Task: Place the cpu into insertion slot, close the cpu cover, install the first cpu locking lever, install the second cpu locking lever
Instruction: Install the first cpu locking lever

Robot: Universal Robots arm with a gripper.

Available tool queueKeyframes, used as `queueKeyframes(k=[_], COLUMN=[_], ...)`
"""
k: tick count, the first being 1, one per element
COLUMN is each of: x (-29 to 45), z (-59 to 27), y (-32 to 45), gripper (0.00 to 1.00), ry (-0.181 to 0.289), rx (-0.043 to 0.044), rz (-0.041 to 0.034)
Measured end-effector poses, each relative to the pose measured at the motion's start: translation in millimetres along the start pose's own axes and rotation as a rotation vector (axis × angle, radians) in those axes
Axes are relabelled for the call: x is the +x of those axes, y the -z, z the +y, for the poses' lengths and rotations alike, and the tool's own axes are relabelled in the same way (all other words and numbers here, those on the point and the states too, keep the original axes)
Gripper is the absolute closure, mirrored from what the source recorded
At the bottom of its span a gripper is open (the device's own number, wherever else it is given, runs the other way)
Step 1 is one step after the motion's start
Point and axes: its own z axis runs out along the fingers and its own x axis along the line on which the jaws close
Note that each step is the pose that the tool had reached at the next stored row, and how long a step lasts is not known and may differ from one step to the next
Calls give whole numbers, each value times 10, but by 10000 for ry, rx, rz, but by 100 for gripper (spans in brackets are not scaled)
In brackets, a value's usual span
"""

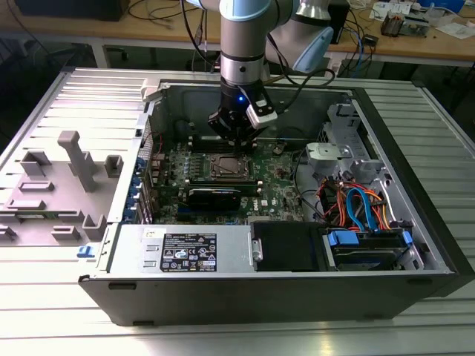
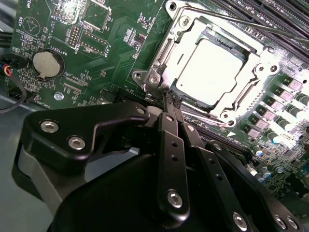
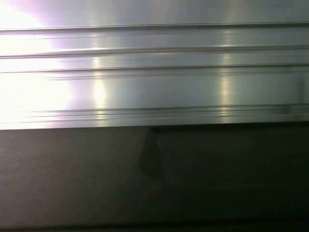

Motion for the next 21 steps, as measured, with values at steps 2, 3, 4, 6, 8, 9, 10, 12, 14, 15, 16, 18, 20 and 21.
queueKeyframes(k=[2, 3, 4, 6, 8, 9, 10, 12, 14, 15, 16, 18, 20, 21], x=[-1, -2, -4, -5, -5, -6, -6, -6, -7, -8, -9, -9, -9, -9], z=[-1, -2, -2, -2, -2, -2, -2, -7, -7, -8, -9, -11, -13, -15], y=[-2, -3, -5, -6, -7, -7, -7, -7, -7, -8, -9, -14, -20, -23], gripper=[89, 89, 89, 89, 89, 89, 89, 89, 89, 89, 89, 89, 89, 89], ry=[-10, -13, -18, -25, -28, -30, -31, -34, -43, -45, -48, -54, -55, -56], rx=[-3, -6, -11, -12, -13, -13, -14, -14, -13, -14, -17, -9, -6, -2], rz=[-3, -5, -7, -8, -8, -8, -9, -7, -6, -7, -9, -8, -7, -6])
